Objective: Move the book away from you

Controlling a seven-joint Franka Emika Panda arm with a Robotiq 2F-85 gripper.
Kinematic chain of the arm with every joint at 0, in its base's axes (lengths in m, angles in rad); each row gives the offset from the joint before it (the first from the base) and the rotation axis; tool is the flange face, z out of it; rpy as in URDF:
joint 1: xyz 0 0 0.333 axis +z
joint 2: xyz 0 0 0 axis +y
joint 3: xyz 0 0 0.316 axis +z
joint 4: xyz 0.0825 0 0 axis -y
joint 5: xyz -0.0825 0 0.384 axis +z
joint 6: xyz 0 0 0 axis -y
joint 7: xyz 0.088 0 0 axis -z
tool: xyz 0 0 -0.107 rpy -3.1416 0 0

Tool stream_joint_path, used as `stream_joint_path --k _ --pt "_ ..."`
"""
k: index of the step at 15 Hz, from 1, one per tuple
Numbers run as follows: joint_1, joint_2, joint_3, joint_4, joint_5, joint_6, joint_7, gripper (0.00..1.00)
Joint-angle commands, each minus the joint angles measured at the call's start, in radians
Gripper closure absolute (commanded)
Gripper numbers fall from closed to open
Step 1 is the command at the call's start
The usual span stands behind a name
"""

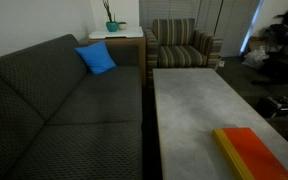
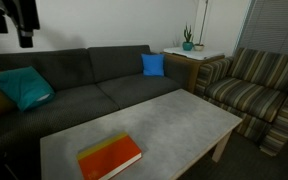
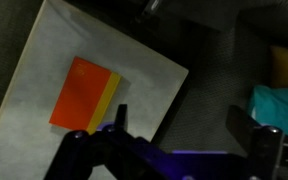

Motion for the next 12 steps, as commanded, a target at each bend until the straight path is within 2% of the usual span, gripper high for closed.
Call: stream_joint_path --k 1,3,5,7,8,10,12 --pt "-0.056 0.180 0.006 0.001 -0.011 0.265 0.033 0.00" --pt "-0.086 0.261 -0.012 0.000 -0.019 0.363 0.040 0.00" --pt "-0.115 0.384 -0.033 0.035 -0.018 0.407 0.022 0.00" --pt "-0.143 0.498 -0.058 0.082 0.033 0.372 -0.023 0.00" --pt "-0.141 0.376 -0.018 0.027 0.004 0.369 0.020 0.00" --pt "-0.174 0.462 -0.021 0.055 0.004 0.369 0.005 0.00" --pt "-0.181 0.494 -0.018 0.074 0.001 0.370 0.006 0.00"
